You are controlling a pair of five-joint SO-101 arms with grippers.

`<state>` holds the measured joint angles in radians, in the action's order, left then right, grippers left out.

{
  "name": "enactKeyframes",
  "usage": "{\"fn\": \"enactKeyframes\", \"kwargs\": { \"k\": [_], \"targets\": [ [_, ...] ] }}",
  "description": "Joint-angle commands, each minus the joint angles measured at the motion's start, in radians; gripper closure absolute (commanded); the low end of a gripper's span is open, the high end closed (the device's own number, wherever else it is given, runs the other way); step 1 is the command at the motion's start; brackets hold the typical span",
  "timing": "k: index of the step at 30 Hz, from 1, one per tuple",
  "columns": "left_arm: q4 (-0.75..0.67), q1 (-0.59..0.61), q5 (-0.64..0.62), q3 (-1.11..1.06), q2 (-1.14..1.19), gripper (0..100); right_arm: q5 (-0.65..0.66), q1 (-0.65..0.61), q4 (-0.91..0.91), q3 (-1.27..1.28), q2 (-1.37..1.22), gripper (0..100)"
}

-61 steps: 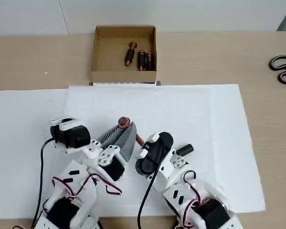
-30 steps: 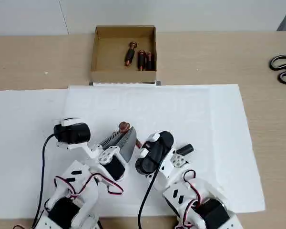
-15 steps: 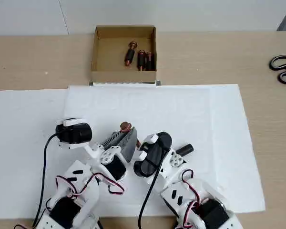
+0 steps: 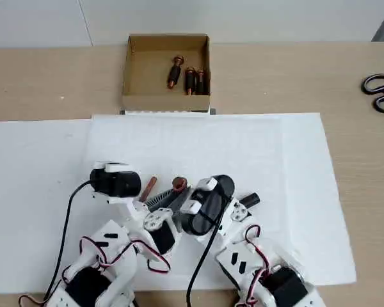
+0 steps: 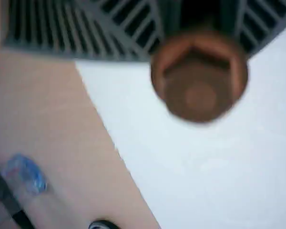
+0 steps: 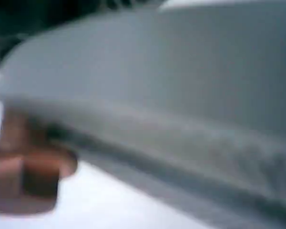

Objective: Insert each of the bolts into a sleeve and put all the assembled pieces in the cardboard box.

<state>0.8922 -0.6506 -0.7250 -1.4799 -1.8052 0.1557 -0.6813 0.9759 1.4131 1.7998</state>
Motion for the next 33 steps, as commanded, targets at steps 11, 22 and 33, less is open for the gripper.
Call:
{"fn": "enactKeyframes", "kwargs": {
  "k": [11, 22, 33],
  "targets": [
    [0.064, -0.018, 0.074, -0.022, -0.011, 96, -0.005, 0.047, -0.045, -0.037, 0.01, 99.6],
    [0.072, -0.003, 0.08, -0.022, -0.009, 73, -0.005, 0.048, -0.045, -0.032, 0.01, 99.6],
    [0.066, 0.347, 0.322, -0.022, -0.011, 88, -0.009, 0.139, -0.045, -0.031, 0.01, 99.6]
  ]
}}
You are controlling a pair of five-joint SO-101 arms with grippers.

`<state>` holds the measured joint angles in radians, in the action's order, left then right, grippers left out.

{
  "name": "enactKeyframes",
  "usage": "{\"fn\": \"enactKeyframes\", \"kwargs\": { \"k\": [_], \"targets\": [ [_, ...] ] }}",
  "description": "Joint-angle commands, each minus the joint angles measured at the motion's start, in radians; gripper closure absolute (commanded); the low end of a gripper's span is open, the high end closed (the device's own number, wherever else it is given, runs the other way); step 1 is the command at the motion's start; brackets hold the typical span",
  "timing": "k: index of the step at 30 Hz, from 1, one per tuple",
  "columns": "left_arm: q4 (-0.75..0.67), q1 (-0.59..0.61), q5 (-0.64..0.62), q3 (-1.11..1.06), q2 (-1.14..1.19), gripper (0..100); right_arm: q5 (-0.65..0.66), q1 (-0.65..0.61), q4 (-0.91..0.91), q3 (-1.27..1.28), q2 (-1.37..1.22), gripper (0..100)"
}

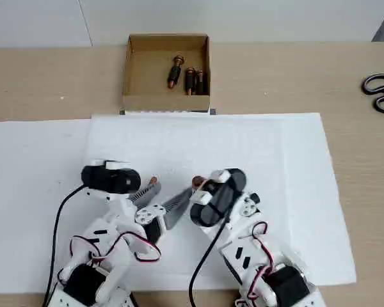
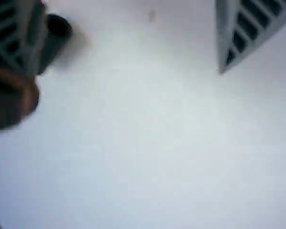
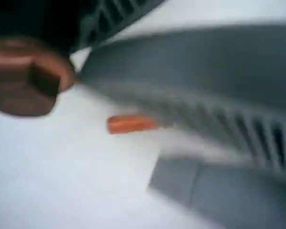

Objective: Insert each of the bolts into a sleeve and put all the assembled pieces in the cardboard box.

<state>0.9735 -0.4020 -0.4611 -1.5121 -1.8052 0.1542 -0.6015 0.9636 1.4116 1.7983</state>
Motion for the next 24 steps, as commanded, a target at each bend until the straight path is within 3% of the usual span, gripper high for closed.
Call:
{"fn": "enactKeyframes", "kwargs": {
  "k": [1, 3, 8, 14, 18, 24],
  "targets": [
    [-0.015, 0.137, 0.091, 0.01, -0.011, 93, -0.008, 0.088, -0.033, -0.029, 0.012, 99.6],
    [-0.015, 0.204, 0.147, 0.01, -0.011, 100, -0.008, 0.13, -0.033, -0.029, 0.012, 99.6],
    [-0.015, 0.29, 0.215, -0.012, -0.011, 99, -0.009, 0.145, -0.033, -0.031, 0.012, 99.6],
    [-0.018, 0.316, 0.258, -0.153, -0.012, 99, -0.009, 0.157, -0.033, -0.031, 0.012, 99.6],
    [-0.026, 0.344, 0.247, -0.151, -0.012, 99, -0.011, 0.242, -0.033, -0.035, 0.004, 99.6],
    [-0.026, 0.339, 0.236, -0.15, -0.012, 99, -0.115, 0.323, -0.039, -0.04, 0.002, 99.6]
  ]
}}
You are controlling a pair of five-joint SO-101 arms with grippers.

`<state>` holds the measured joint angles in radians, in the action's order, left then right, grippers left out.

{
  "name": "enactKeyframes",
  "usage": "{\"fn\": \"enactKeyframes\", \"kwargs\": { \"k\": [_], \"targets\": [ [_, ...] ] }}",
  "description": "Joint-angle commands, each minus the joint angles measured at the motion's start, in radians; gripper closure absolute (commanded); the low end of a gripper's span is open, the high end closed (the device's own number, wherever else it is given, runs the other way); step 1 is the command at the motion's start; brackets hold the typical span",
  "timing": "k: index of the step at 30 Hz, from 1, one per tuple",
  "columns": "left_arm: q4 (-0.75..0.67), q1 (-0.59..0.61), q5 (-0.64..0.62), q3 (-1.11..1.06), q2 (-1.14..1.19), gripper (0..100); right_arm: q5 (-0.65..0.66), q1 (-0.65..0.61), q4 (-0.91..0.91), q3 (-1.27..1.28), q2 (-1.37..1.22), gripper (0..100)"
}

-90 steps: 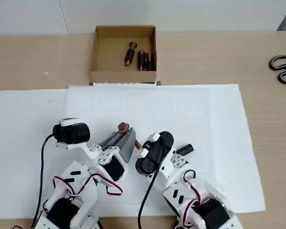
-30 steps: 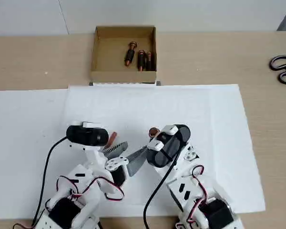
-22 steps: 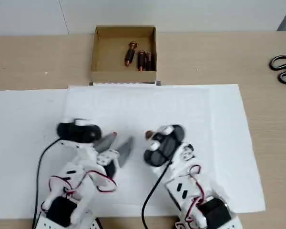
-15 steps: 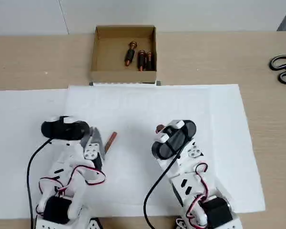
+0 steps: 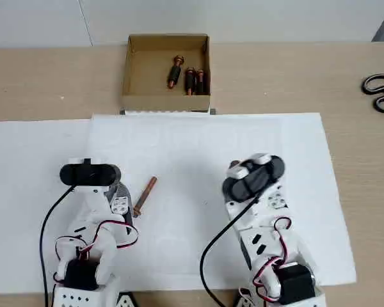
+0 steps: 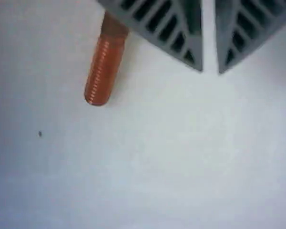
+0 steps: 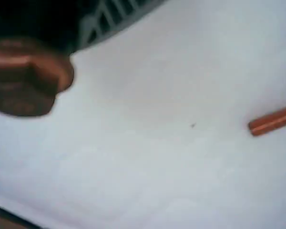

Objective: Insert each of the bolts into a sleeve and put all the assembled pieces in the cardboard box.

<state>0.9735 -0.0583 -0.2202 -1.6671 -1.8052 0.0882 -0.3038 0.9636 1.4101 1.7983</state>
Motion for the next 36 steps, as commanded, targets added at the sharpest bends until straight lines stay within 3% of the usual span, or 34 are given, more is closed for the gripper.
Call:
{"fn": "enactKeyframes", "kwargs": {
  "k": [1, 7, 13, 31, 36],
  "targets": [
    [-0.028, -0.006, -0.005, 0.005, -0.012, 99, -0.057, 0.025, -0.039, -0.051, 0.001, 99.6],
    [-0.028, -0.006, -0.006, 0.005, -0.011, 99, -0.094, 0.084, -0.041, -0.198, -0.139, 99.7],
    [-0.028, -0.005, -0.009, 0.005, -0.011, 99, -0.201, 0.11, -0.102, -0.562, -0.615, 99.7],
    [-0.025, -0.006, -0.006, 0.007, -0.011, 99, -0.195, 0.038, -0.506, -1.438, -1.857, 99.6],
    [-0.025, -0.006, -0.006, 0.007, -0.011, 99, -0.195, 0.004, -0.532, -1.694, -2.123, 99.6]
  ]
}}
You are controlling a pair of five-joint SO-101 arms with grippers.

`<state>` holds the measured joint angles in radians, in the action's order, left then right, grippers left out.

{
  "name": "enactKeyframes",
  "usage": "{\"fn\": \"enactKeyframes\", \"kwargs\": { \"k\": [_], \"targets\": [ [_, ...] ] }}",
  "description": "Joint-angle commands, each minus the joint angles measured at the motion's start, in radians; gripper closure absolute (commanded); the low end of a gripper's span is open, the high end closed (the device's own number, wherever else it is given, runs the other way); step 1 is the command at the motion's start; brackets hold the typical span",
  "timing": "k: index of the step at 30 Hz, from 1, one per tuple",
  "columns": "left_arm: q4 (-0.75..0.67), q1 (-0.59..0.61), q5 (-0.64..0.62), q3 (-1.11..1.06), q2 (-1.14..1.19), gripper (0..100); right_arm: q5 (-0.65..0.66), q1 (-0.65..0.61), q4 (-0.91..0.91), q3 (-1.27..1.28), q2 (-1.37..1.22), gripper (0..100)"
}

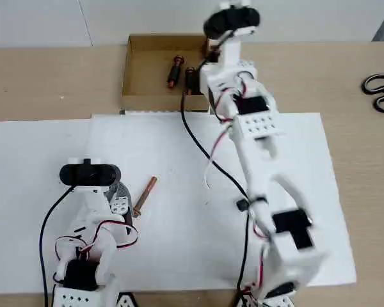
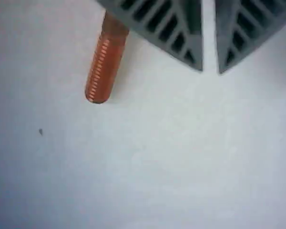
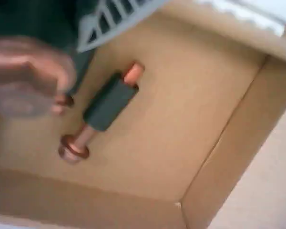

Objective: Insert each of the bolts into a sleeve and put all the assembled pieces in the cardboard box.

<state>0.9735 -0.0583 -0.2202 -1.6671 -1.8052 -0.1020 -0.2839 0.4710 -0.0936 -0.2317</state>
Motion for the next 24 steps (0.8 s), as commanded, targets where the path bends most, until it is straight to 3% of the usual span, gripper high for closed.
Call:
{"fn": "enactKeyframes", "kwargs": {
  "k": [1, 8, 12, 21, 24],
  "targets": [
    [-0.025, -0.006, -0.006, 0.007, -0.011, 99, -0.005, -0.019, -0.039, -0.245, -0.142, 99.5],
    [-0.025, -0.006, -0.006, 0.007, -0.009, 99, -0.005, -0.025, -0.039, -0.592, -0.447, 99.5],
    [-0.025, -0.011, -0.006, 0.008, -0.009, 99, 0.068, -0.03, -0.033, -0.726, -0.568, 99.5],
    [-0.025, -0.014, -0.006, 0.008, -0.009, 99, 0.138, -0.108, -0.004, -0.799, -0.661, 99.1],
    [-0.023, -0.014, -0.006, 0.008, -0.009, 99, 0.138, -0.117, -0.002, -0.799, -0.664, 91.8]
  ]
}}
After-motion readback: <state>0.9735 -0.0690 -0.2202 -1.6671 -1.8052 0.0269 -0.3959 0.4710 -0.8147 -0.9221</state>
